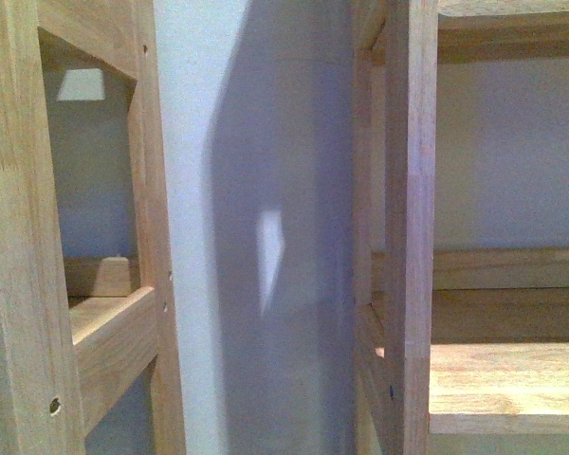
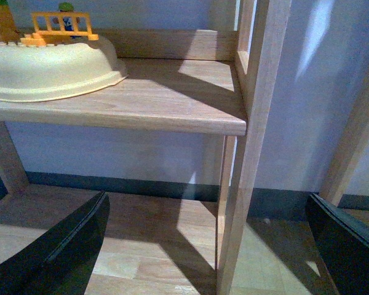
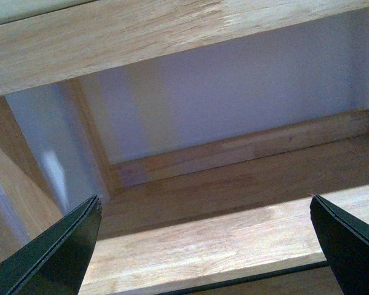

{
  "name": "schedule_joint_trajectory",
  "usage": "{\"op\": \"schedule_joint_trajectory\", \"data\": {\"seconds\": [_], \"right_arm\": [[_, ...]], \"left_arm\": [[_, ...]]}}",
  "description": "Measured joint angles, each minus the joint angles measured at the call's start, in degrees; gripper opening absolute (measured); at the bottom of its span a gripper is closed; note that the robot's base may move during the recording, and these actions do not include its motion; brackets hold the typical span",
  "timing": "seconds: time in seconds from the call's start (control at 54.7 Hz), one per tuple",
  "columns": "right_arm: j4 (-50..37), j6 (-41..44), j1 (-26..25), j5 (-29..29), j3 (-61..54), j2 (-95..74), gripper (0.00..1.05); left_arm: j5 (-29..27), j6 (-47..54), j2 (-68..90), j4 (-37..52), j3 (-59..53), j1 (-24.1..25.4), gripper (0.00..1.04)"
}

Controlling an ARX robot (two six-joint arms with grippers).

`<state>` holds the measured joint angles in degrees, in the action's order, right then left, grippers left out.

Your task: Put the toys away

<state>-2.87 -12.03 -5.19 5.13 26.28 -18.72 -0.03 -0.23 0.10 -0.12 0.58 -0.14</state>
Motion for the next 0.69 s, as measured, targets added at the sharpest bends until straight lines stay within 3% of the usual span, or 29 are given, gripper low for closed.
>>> {"op": "schedule_joint_trajectory", "data": {"seconds": [0.091,0.146,0.201,0.292,0.695], "right_arm": [[0.3,0.2,-0.2,-0.6,0.0,0.0,1.02],[4.6,2.4,-1.5,-5.5,1.0,0.0,0.97],[10.0,6.0,0.2,-5.4,0.7,0.7,0.87],[9.9,9.6,4.5,-5.6,-3.4,2.9,0.7],[5.9,11.5,5.0,-5.2,-14.4,9.3,0.1]], "left_arm": [[0.0,0.0,0.0,0.0,0.0,0.0,0.99],[0.0,0.0,0.0,0.0,0.0,0.0,0.99],[0.0,0.0,0.0,0.0,0.0,0.0,0.99],[0.0,0.0,0.0,0.0,0.0,0.0,0.99],[0.0,0.0,0.0,0.0,0.0,0.0,0.99]]}}
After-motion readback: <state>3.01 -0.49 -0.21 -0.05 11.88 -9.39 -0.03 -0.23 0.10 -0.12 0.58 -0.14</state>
